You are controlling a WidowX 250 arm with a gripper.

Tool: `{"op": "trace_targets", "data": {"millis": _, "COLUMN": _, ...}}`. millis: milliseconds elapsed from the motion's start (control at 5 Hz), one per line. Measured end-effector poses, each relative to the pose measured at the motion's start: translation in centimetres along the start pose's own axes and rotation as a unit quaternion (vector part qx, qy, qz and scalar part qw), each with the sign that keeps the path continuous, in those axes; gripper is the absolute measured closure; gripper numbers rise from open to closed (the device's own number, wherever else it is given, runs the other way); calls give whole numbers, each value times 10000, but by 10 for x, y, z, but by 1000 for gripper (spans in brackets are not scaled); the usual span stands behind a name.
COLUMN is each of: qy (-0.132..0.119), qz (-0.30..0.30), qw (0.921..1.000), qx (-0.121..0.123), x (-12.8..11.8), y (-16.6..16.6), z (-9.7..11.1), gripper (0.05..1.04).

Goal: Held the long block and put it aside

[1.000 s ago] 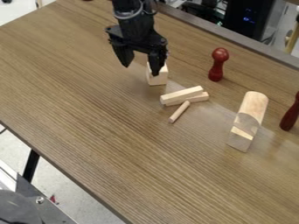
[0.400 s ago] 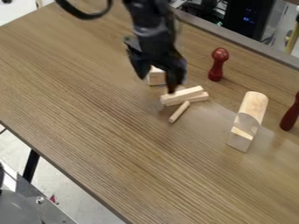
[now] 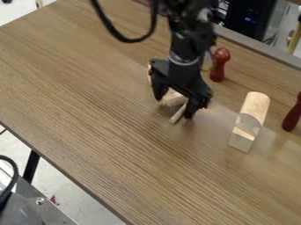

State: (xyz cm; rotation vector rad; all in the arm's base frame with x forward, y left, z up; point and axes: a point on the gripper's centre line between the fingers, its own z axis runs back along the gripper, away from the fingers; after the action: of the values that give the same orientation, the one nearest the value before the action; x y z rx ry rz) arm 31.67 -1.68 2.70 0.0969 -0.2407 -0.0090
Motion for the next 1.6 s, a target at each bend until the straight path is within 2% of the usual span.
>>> {"op": "trace_targets", "data": {"millis": 200, "qy": 10, "qz": 30, "qw": 10000, "qx": 63, "x": 7, "y": -3, "z": -2, "gripper": 98}}
{"op": "trace_targets", "data": {"millis": 600, "qy": 49, "qz": 125, "qw": 9999, "qx": -45, "x": 19, "y": -6, "z": -6, "gripper": 133}}
{"op": "trace_targets", "data": {"millis": 800, "qy": 54, "qz": 114, "qw": 9998, "qx": -156, "x": 23, "y": -6, "z": -8, "gripper": 410}}
{"op": "trace_targets", "data": {"millis": 1000, "qy": 13, "qz": 168, "qw": 9998, "qx": -138, "x": 25, "y": -1, "z": -10, "gripper": 707}}
{"op": "trace_targets", "data": {"millis": 1200, "qy": -5, "qz": 223, "qw": 9997, "qx": -125, "x": 29, "y": 3, "z": -11, "gripper": 886}}
{"op": "trace_targets", "data": {"millis": 1600, "qy": 102, "qz": 435, "qw": 9988, "qx": -215, "x": 26, "y": 12, "z": -11, "gripper": 897}}
